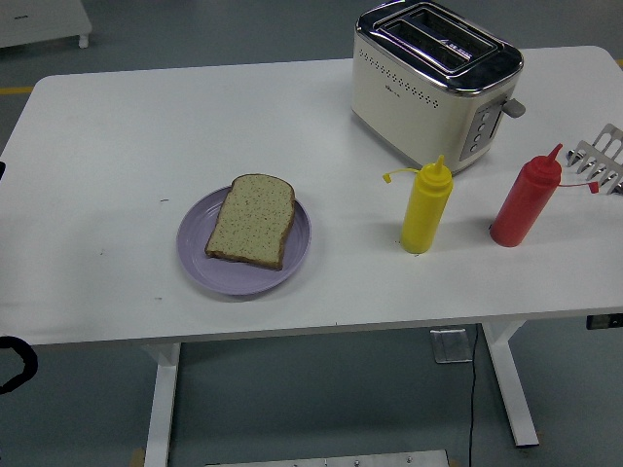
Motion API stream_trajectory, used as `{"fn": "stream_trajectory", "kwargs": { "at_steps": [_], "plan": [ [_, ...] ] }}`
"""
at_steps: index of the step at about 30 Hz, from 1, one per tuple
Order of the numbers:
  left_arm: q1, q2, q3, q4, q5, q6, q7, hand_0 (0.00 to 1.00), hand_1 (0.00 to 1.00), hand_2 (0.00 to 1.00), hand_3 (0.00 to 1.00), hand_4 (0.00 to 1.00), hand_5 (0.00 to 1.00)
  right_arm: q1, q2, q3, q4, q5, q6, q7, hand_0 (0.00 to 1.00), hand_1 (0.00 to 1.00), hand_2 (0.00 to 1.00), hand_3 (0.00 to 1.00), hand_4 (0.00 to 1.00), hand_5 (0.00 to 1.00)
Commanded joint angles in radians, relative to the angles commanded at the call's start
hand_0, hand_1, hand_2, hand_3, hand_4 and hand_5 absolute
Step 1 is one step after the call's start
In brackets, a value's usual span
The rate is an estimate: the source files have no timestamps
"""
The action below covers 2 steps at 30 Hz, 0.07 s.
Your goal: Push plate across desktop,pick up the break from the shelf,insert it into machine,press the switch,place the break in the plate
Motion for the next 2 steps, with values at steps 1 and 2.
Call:
{"fn": "stream_trajectory", "kwargs": {
  "at_steps": [1, 2],
  "plan": [
    [0.000, 0.000, 0.000, 0.000, 0.000, 0.000, 0.000, 0.809, 0.851, 0.913, 0.835, 0.643, 0.998, 0.000, 0.000, 0.000, 0.000, 0.000, 0.000, 0.000, 0.834, 0.787, 0.794, 0.777, 0.533, 0.583],
    [0.000, 0.000, 0.001, 0.000, 0.000, 0.000, 0.000, 0.809, 0.851, 0.913, 0.835, 0.643, 0.998, -0.001, 0.000, 0.001, 0.000, 0.000, 0.000, -0.001, 0.834, 0.787, 0.794, 0.777, 0.533, 0.583]
  ]
}}
